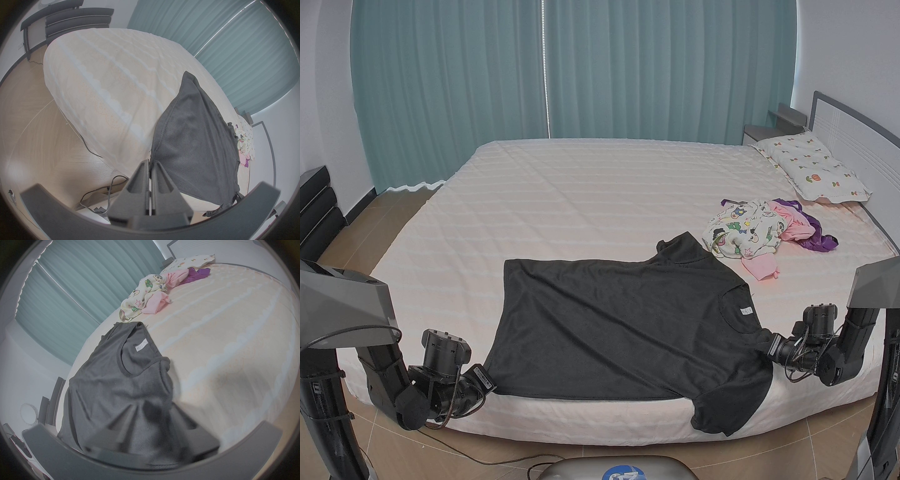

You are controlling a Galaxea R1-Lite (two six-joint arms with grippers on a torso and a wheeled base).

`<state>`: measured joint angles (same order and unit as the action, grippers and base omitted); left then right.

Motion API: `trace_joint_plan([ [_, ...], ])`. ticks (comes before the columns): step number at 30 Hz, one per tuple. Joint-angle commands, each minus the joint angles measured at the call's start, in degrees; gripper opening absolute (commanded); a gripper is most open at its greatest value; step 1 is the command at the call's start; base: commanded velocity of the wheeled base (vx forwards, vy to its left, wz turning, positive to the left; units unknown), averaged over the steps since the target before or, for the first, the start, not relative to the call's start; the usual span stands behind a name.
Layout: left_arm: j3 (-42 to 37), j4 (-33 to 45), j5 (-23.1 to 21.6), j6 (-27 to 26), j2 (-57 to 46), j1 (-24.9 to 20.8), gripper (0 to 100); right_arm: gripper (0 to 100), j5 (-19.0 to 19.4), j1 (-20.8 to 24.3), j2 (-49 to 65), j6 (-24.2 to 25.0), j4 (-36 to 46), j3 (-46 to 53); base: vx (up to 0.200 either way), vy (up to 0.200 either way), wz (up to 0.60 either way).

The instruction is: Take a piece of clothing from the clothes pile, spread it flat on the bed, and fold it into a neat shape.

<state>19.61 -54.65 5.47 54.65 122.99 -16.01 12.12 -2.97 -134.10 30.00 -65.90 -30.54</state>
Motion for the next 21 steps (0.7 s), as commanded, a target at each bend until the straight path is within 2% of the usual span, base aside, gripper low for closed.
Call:
trace_joint_plan([
  [1, 0.4, 0.0, 0.1, 0.1, -0.2, 0.2, 0, 0, 0.0, -0.9, 0.4, 0.1, 0.2, -3.9, 0.000, 0.000, 0.00],
  [14, 1.5, 0.0, 0.1, 1.7, 0.5, 0.2, 0, 0, 0.2, -0.3, -2.9, 0.3, 2.7, -18.2, 0.000, 0.000, 0.00],
  [15, 1.7, 0.0, 0.1, 1.8, 0.5, 0.3, 0, 100, 0.2, -0.2, -3.4, 0.3, 3.3, -19.0, 0.000, 0.000, 0.00],
  [21, 2.4, 0.0, 0.1, 2.6, 1.3, 0.4, 0, 100, -0.3, 0.8, -5.4, 0.4, 4.4, -20.0, 0.000, 0.000, 0.00],
])
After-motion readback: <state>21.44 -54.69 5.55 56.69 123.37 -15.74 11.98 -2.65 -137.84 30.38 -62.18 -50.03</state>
